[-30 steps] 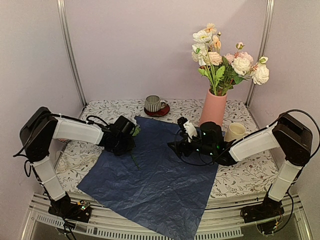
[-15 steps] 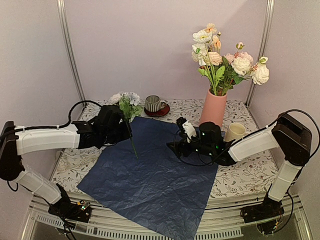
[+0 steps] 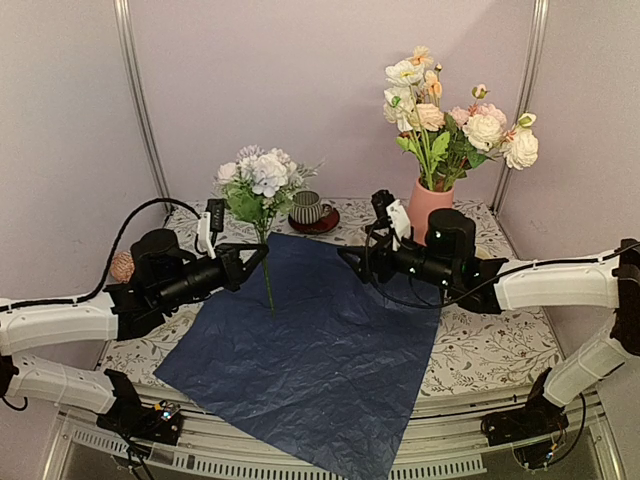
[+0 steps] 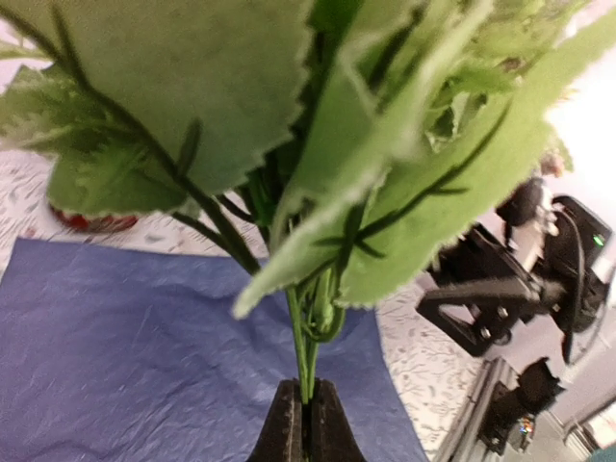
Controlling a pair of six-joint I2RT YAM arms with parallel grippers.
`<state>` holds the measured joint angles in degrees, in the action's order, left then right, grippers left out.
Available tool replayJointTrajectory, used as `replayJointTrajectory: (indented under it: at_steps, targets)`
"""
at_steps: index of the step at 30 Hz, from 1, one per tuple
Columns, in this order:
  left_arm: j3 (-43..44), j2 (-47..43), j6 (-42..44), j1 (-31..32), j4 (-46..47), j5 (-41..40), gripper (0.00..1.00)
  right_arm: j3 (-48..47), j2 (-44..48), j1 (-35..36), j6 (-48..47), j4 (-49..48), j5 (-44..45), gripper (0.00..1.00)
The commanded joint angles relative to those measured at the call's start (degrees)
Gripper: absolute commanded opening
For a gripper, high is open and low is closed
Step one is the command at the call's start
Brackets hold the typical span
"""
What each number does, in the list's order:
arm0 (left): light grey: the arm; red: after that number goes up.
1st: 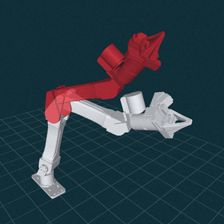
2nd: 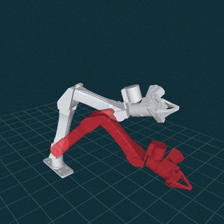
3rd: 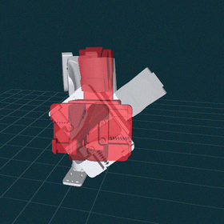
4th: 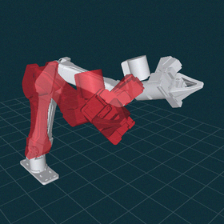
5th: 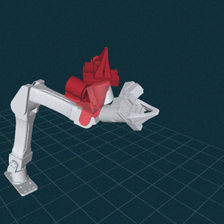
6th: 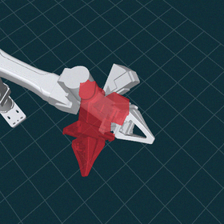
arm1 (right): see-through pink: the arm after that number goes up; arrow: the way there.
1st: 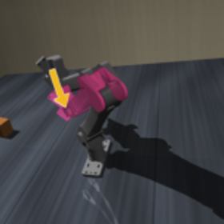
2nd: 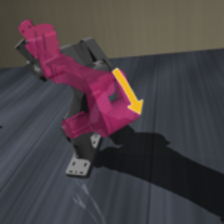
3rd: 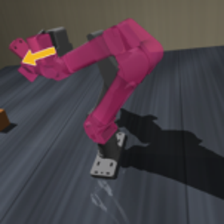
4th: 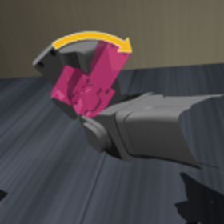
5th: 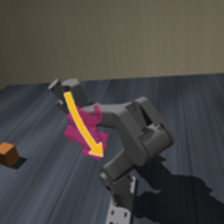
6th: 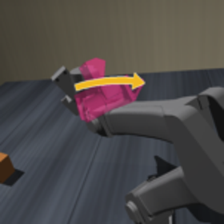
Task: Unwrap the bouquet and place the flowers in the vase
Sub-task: Pick up the fake flower from the flattened wrapping paper, then pass from the left arm to the right
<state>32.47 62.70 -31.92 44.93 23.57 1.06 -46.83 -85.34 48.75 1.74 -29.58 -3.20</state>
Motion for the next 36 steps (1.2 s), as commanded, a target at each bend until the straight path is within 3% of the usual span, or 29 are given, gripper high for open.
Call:
replayJointTrajectory:
  at_steps: [1, 2, 8, 14, 18, 28, 36]
  targets:
    - [-2.7, -2.7, 4.6, 0.5, 11.0, 9.1, 0.00, -4.2, 4.7, 0.4, 3.8, 8.9, -2.4, 0.92]
    - [-3.1, -3.0, 4.9, 0.6, 12.2, 10.4, 0.00, -4.3, 5.5, 0.4, 5.0, 9.7, -3.2, 0.99]
    - [-4.5, -3.7, 5.7, 1.1, 17.4, 15.8, 0.00, -9.4, 6.1, 0.1, 8.8, 16.8, -14.9, 0.99]
    - [-6.0, -3.8, 5.7, 1.3, 20.1, 17.4, 0.00, -10.3, 5.8, 0.2, 11.3, 15.8, -22.5, 1.00]
    - [-6.3, -3.0, 5.8, 1.5, 21.1, 18.2, 0.00, -10.9, 4.7, 0.3, 11.6, 13.9, -29.9, 0.89]
    - [-6.1, -0.5, 5.6, 2.2, 24.9, 20.9, 0.00, -12.8, -0.5, 1.4, 20.0, 1.5, -37.1, 0.53]
    - [-5.7, 0.6, 5.2, 2.8, 26.8, 21.5, 0.00, -14.4, -5.1, 3.0, 22.5, -4.9, -40.5, 0.43]
